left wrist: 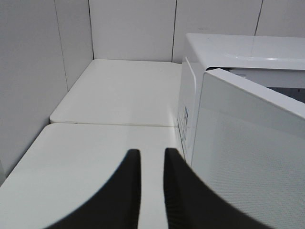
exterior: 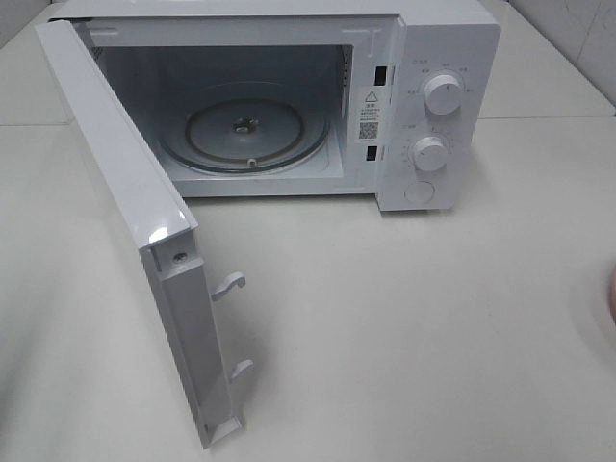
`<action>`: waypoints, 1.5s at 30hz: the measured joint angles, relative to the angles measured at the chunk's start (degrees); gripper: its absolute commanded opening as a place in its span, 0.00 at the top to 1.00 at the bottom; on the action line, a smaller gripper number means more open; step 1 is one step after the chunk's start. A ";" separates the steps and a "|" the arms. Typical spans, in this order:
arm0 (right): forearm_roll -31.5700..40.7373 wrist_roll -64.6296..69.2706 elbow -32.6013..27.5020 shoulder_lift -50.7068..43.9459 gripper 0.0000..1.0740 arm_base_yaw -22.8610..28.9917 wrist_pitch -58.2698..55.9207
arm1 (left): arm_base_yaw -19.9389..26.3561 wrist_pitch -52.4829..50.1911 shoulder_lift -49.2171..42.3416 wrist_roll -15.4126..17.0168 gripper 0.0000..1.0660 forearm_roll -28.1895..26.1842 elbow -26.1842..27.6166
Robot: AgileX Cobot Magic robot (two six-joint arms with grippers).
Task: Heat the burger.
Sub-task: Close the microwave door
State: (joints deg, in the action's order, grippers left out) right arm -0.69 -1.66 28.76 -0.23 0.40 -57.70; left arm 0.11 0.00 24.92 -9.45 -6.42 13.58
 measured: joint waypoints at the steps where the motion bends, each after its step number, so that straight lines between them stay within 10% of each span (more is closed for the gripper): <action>1: 0.00 0.00 0.00 0.00 0.58 0.00 0.00 | 0.00 -1.72 1.09 0.00 1.00 0.00 -0.57; 8: 0.00 0.00 0.00 0.00 0.58 0.00 0.00 | 0.00 -7.45 7.51 5.16 1.00 1.32 -1.20; 15: 0.00 0.00 0.00 0.00 0.58 0.00 0.00 | 0.00 -24.01 20.11 24.01 1.00 21.66 -1.26; 21: 0.00 0.00 0.00 0.00 0.58 0.00 0.00 | 0.00 -35.24 30.83 32.60 1.00 28.88 -1.26; 30: 0.00 0.00 0.00 0.00 0.58 0.00 0.00 | -0.52 -53.46 48.41 28.76 1.00 33.92 -1.20; 45: 0.00 0.00 0.00 0.00 0.58 0.00 0.00 | -7.68 -53.86 61.99 22.35 1.00 32.83 4.35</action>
State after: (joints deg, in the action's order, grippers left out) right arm -0.69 -1.66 28.76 -0.23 0.40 -57.70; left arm -7.56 -53.86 86.92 12.89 26.41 17.93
